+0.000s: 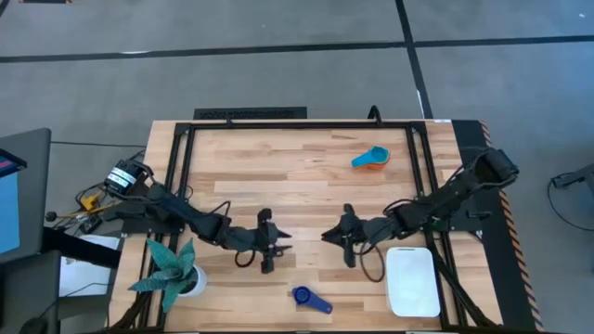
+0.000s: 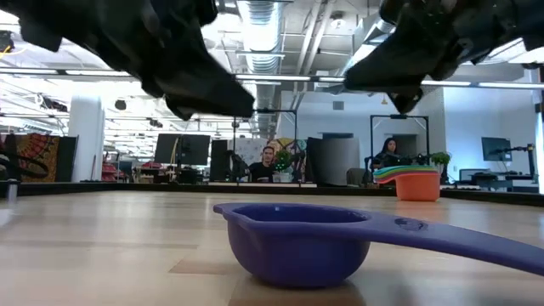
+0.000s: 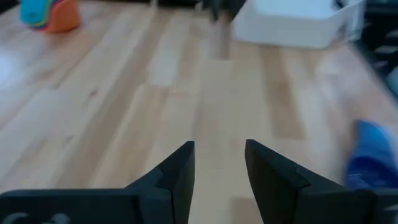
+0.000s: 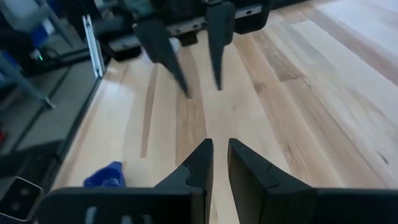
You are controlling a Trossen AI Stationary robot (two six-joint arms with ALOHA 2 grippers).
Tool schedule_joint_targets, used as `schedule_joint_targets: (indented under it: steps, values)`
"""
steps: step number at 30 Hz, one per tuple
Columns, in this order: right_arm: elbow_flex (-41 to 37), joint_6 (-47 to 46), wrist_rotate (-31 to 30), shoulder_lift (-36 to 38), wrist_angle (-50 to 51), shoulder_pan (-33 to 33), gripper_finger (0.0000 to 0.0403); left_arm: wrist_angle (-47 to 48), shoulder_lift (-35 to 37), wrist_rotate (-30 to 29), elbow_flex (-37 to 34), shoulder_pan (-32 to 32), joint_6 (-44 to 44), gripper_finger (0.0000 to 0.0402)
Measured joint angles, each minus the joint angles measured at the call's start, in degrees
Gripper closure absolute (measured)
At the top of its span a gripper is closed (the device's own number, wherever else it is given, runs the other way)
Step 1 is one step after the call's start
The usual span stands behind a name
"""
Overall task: Nest measuring cups in basket
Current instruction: Stack the dark blue measuring cup on the light blue measuring cup
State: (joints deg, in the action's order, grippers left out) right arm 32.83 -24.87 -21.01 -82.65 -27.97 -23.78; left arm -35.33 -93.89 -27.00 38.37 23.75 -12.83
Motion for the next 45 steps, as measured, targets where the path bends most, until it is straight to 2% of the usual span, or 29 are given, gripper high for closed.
schedule_joint_targets:
  steps: [6,13,18,22,27,30,36,40,45]
  values:
    - [7.6,2.9,-0.2,-3.9,8.0,-0.3,0.0339,-1.4,0.0,0.7,0.0,3.0,-1.8,0.0242]
    - [14.9,-3.8,-10.3,-3.6,21.6,-2.3,0.0344,-0.4,0.0,-4.2,2.6,8.4,-1.3,0.0230]
    - [17.1,-8.9,-8.2,-4.6,22.6,-4.5,0.0343,1.7,0.0,-8.8,4.2,11.9,-1.6,0.0229]
    - [19.8,-11.1,-7.5,-9.8,23.4,-6.9,0.0336,1.6,0.0,-13.9,4.2,14.2,-1.9,0.0229]
    - [27.0,-10.2,-7.2,-18.0,24.3,-9.0,0.0318,1.6,0.0,-17.8,4.3,15.5,-3.7,0.0229]
    - [33.4,-6.7,-5.8,-21.8,28.2,-9.2,0.0301,1.7,0.0,-18.0,4.3,15.6,-4.6,0.0229]
    - [47.0,-3.1,-3.6,-27.9,44.6,-7.2,0.0255,1.6,0.1,-18.3,4.3,15.7,-4.8,0.0229]
    - [52.2,1.0,1.3,-32.4,51.0,-5.6,0.0231,1.9,0.2,-20.6,4.3,15.8,-4.9,0.0230]
    - [54.4,4.2,12.3,-36.6,53.0,-4.5,0.0227,3.6,0.2,-21.5,4.3,16.0,-5.2,0.0230]
